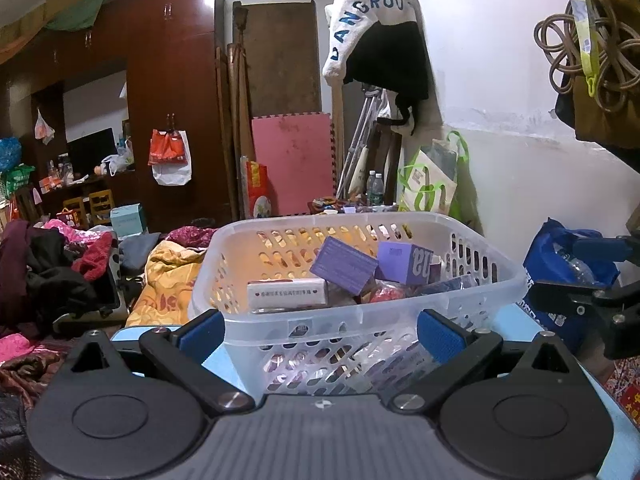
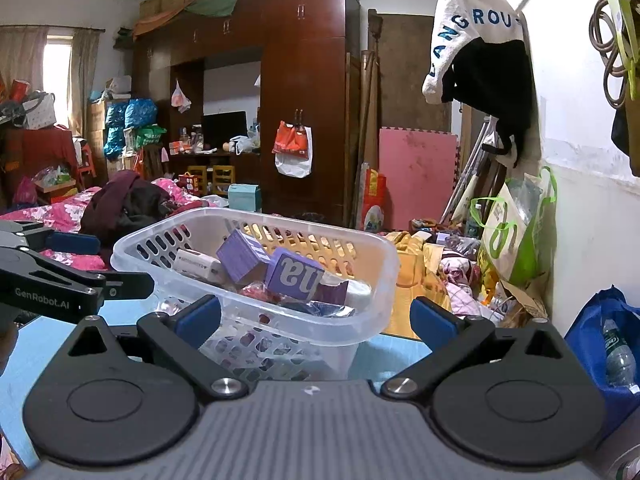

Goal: Organize objects

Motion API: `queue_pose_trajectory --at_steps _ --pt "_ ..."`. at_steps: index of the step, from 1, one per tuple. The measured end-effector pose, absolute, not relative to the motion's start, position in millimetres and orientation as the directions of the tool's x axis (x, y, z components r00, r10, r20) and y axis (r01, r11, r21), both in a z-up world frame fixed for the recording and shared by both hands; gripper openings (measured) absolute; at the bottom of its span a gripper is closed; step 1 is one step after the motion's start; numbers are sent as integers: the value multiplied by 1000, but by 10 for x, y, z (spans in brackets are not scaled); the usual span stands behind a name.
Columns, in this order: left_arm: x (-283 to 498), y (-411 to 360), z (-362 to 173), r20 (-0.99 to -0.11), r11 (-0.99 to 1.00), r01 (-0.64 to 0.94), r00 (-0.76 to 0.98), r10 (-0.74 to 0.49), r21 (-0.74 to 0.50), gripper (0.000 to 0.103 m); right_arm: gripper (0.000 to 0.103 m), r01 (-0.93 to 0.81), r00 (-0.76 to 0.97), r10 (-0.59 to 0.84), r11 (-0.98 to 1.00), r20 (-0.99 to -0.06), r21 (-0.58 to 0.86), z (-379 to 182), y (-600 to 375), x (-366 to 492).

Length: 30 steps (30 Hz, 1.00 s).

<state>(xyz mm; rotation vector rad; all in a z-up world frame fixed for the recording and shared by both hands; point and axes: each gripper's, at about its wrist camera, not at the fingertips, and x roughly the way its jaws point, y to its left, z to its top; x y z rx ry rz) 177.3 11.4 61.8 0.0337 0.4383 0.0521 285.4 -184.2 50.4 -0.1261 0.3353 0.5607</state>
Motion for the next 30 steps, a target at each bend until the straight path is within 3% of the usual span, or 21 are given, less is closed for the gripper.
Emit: queue_pose_trajectory --at_steps 30 --pt "1783 24 611 -423 999 -21 905 41 50 103 103 -538 798 501 843 -334 -21 522 -1887 2828"
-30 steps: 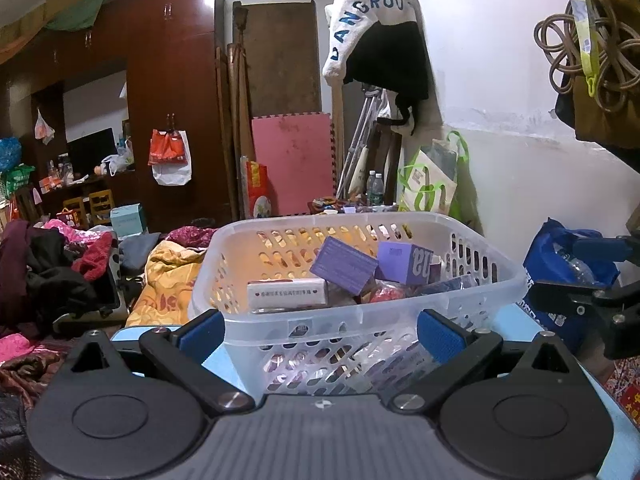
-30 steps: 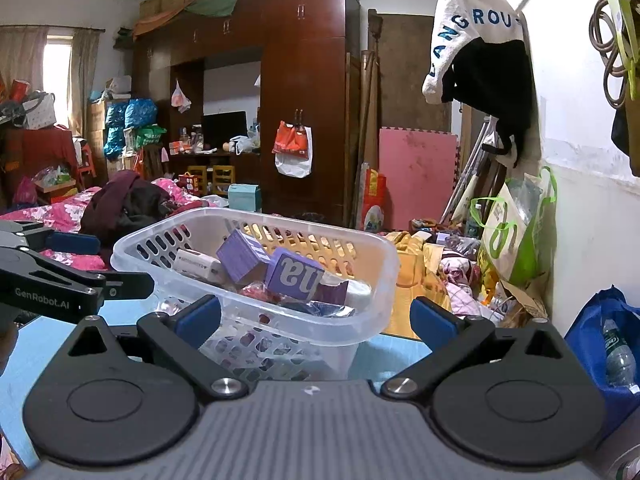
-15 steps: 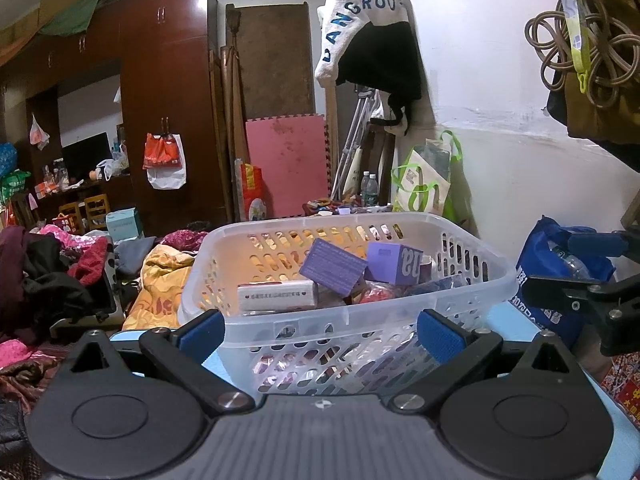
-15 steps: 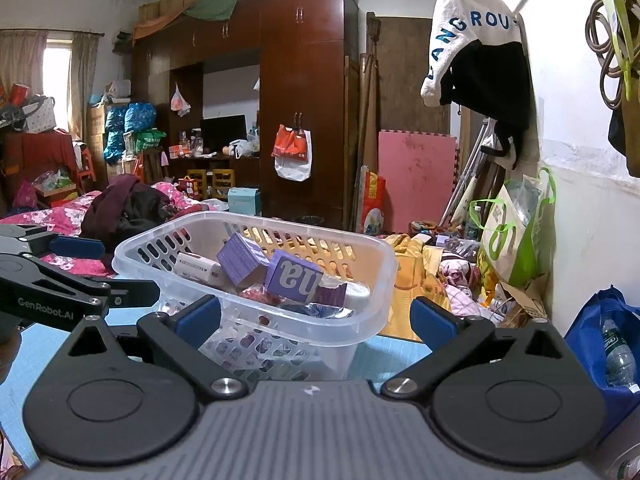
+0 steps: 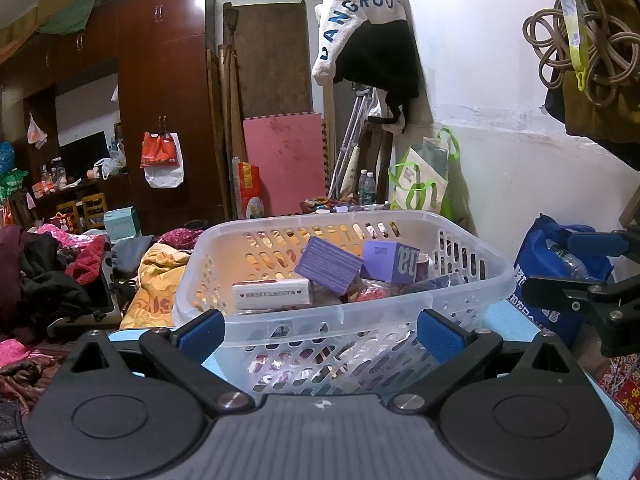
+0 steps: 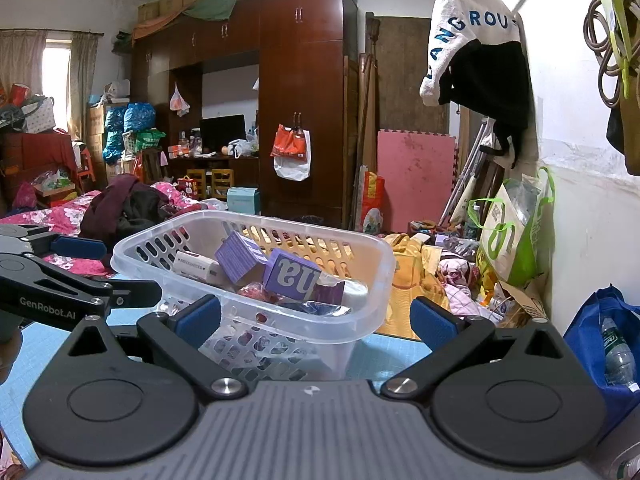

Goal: Organize objects

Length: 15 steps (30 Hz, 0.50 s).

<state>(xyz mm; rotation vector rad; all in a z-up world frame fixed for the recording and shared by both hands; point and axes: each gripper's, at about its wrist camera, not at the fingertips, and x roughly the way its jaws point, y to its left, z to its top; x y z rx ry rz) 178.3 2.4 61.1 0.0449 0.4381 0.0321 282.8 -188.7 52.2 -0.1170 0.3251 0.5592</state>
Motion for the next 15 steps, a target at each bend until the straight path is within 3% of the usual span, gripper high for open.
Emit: queue_pose_trajectory --at_steps 15 --pt "1799 7 596 -428 999 -22 903 40 46 103 103 -537 798 500 844 -336 -19 520 -1906 2823"
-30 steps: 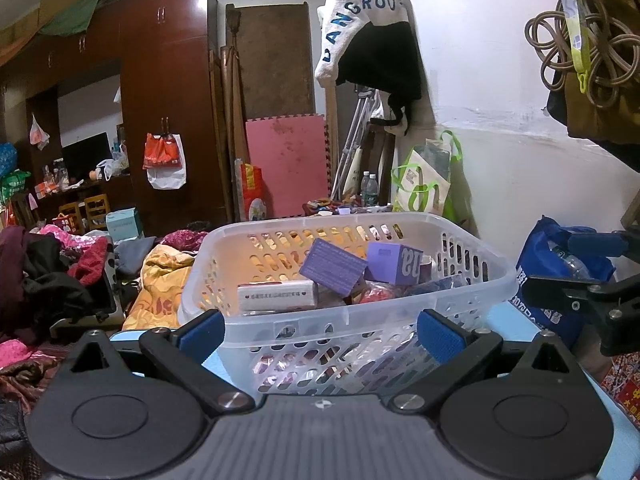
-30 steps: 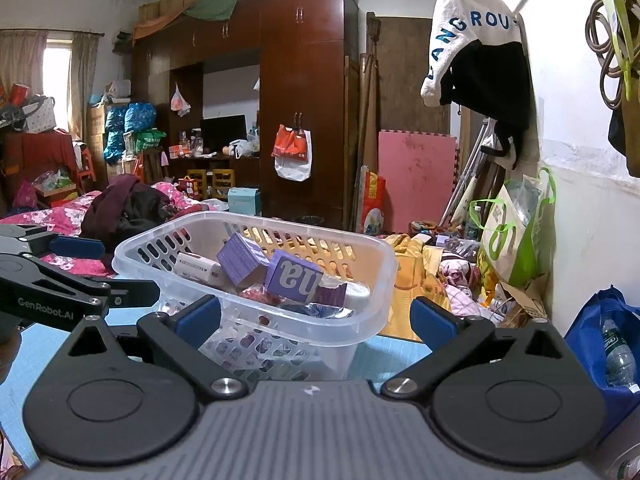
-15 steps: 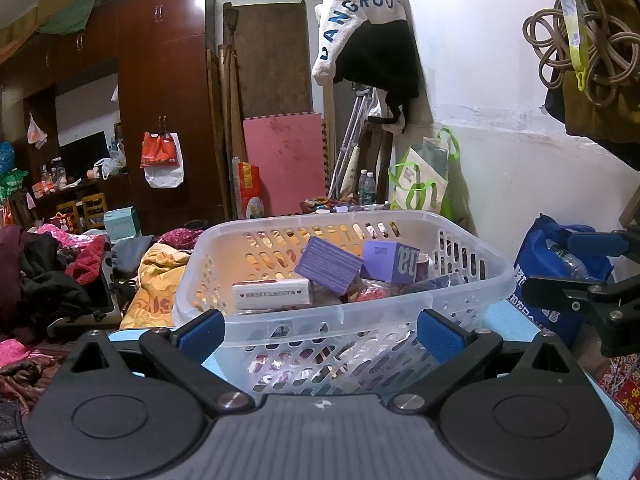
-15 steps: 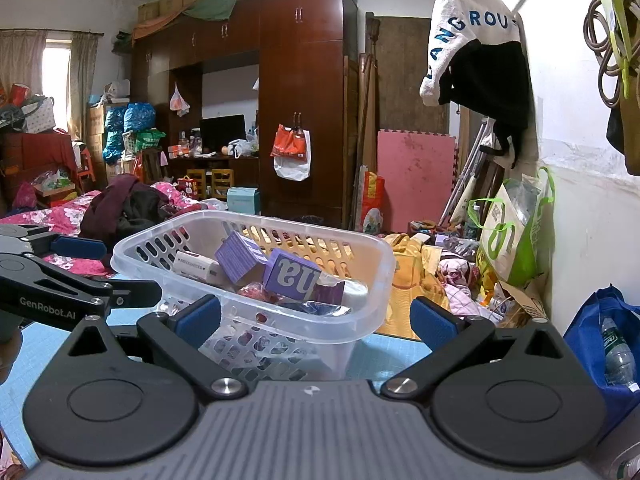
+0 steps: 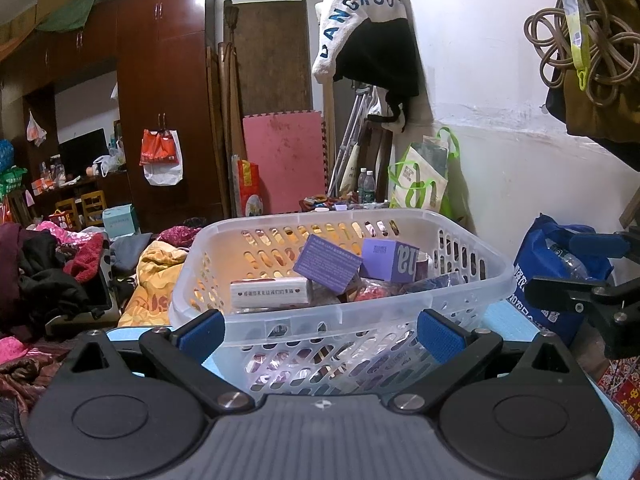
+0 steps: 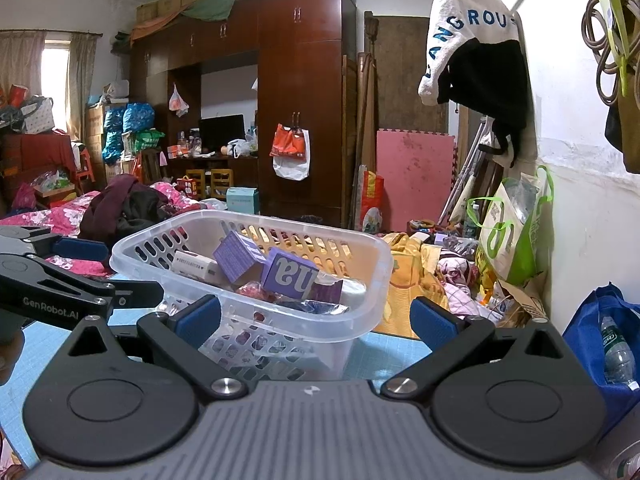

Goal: Organize objects

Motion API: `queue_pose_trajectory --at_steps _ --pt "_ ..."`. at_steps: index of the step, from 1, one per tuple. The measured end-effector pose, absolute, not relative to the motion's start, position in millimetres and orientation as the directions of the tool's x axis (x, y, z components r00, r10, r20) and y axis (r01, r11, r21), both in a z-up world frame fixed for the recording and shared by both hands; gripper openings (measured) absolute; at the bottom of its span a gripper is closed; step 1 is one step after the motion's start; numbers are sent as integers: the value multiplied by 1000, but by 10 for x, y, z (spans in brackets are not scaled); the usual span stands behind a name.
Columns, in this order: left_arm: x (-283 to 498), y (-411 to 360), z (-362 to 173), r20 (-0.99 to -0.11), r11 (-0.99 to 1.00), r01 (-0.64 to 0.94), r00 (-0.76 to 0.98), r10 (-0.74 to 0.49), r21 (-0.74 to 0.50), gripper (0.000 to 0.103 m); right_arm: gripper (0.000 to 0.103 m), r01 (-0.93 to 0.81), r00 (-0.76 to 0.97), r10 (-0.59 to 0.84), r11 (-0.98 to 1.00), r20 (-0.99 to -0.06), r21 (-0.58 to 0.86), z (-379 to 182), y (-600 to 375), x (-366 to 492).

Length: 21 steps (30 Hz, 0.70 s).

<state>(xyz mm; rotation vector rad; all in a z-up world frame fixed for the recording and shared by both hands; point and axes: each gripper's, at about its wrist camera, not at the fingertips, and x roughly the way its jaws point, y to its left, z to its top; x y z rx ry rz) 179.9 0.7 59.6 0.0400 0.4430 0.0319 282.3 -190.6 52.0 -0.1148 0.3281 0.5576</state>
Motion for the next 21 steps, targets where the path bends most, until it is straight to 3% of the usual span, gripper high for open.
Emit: queue_pose_trajectory --at_steps 21 --pt "1926 -23 608 -439 999 -22 898 34 32 103 103 -536 797 501 844 -336 -14 513 -1935 2840"
